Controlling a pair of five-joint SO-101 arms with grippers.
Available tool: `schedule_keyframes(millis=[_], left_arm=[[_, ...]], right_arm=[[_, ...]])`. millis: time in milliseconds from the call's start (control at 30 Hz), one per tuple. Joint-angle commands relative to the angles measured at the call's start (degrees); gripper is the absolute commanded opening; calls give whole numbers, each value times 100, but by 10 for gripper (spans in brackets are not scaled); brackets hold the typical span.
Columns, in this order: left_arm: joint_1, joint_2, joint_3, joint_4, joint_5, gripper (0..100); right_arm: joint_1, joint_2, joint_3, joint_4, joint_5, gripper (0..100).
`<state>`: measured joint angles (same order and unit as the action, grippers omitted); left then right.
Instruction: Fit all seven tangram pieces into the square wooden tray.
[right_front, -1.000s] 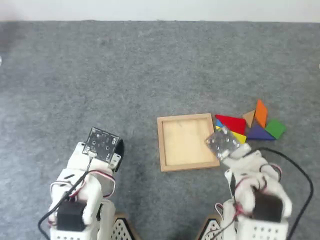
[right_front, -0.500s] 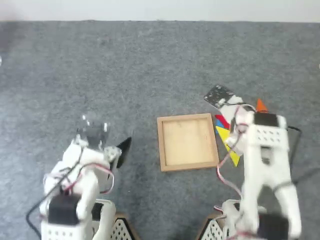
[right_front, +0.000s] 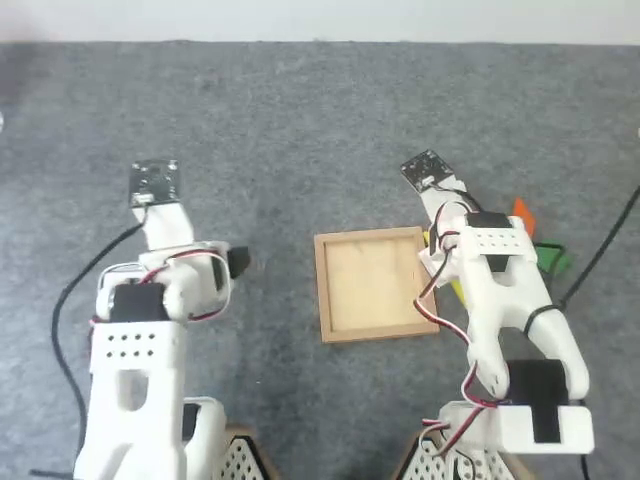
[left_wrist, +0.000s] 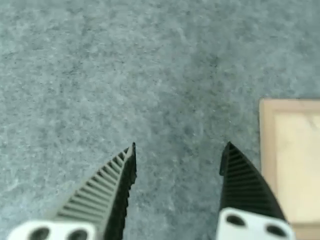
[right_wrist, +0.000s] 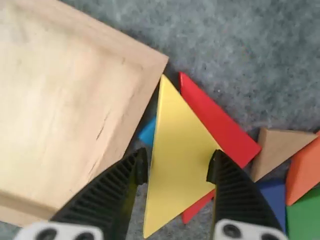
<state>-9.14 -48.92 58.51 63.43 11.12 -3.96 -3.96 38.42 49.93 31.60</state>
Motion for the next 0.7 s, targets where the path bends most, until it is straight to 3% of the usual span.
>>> schedule_keyframes(millis=[0,267,533,667], left_arm=[[-237,-35,48,-325,9,269],[-237,-35,145,-510,9,269],[-237,-35,321,-686,9,269],[-237,-35,321,-668,9,269]], right_arm=[[163,40,-35,-92,316,202],[470,-277,97,251,9,206],[-154,-1560,633,479,-1143,412],[-48,-1824,1011,497,-1565,394]])
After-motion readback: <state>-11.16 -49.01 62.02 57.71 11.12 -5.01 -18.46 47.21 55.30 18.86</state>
